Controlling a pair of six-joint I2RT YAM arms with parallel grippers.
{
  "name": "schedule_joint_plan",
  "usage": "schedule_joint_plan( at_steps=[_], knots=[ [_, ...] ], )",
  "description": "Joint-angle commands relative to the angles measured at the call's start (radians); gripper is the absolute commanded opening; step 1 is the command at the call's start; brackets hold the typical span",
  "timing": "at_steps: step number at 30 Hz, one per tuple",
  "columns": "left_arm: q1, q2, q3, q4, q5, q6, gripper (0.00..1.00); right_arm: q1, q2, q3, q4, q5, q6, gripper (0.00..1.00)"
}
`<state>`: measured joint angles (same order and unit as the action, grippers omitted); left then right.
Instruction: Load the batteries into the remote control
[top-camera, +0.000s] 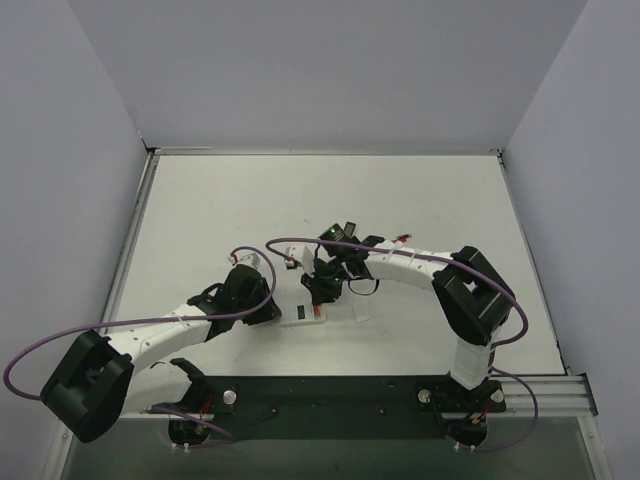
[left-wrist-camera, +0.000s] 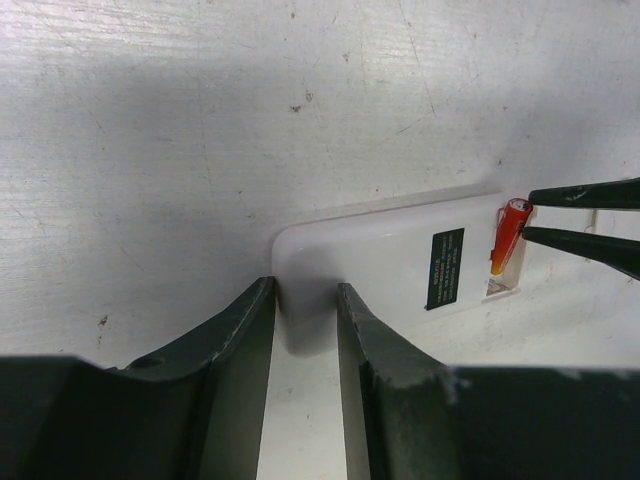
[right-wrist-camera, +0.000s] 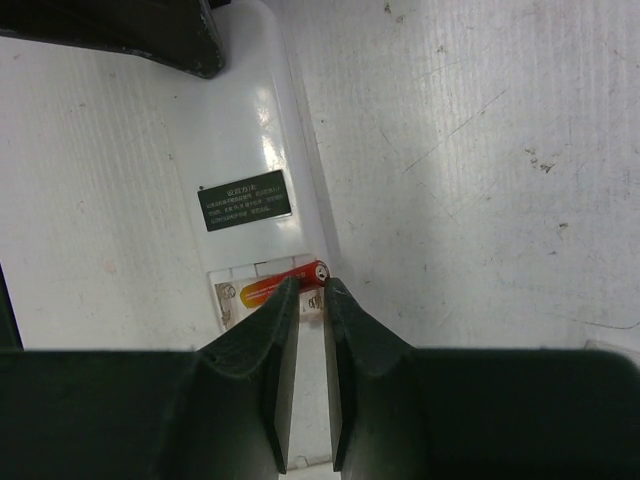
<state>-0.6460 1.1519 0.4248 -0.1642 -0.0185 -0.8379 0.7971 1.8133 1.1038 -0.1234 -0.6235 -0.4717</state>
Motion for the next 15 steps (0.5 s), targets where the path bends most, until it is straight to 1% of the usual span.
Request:
schedule_joint_plan(
  at_steps=[1,3,4,8,11,14,15],
  knots=[
    [-0.007,0.005,-0.006,0.012,0.019,-0.003,0.36,-0.006,-0.011,0.005,-0.021,-0.033,0.002,0.1],
    [-0.007,-0.001,-0.008,0.011,0.019,-0.006,0.35,-0.007,-0.02,-0.01,-0.018,-0.03,0.019,0.08],
    [-0.007,-0.003,-0.008,0.011,0.04,-0.004,0.35,-0.007,-0.025,-0.016,-0.013,-0.028,0.028,0.08],
    [-0.007,-0.014,-0.014,0.012,0.042,-0.012,0.34,-0.007,-0.049,-0.059,0.033,-0.006,0.086,0.07],
    [-0.007,-0.02,-0.014,0.009,0.043,-0.01,0.34,-0.007,-0.084,-0.09,0.093,0.021,0.178,0.08],
    [-0.009,-0.03,-0.018,0.011,0.043,-0.012,0.35,-0.006,-0.143,-0.111,0.152,0.079,0.276,0.08],
    [-0.009,-0.032,-0.018,0.011,0.043,-0.012,0.34,-0.006,-0.155,-0.113,0.169,0.129,0.306,0.08]
  ],
)
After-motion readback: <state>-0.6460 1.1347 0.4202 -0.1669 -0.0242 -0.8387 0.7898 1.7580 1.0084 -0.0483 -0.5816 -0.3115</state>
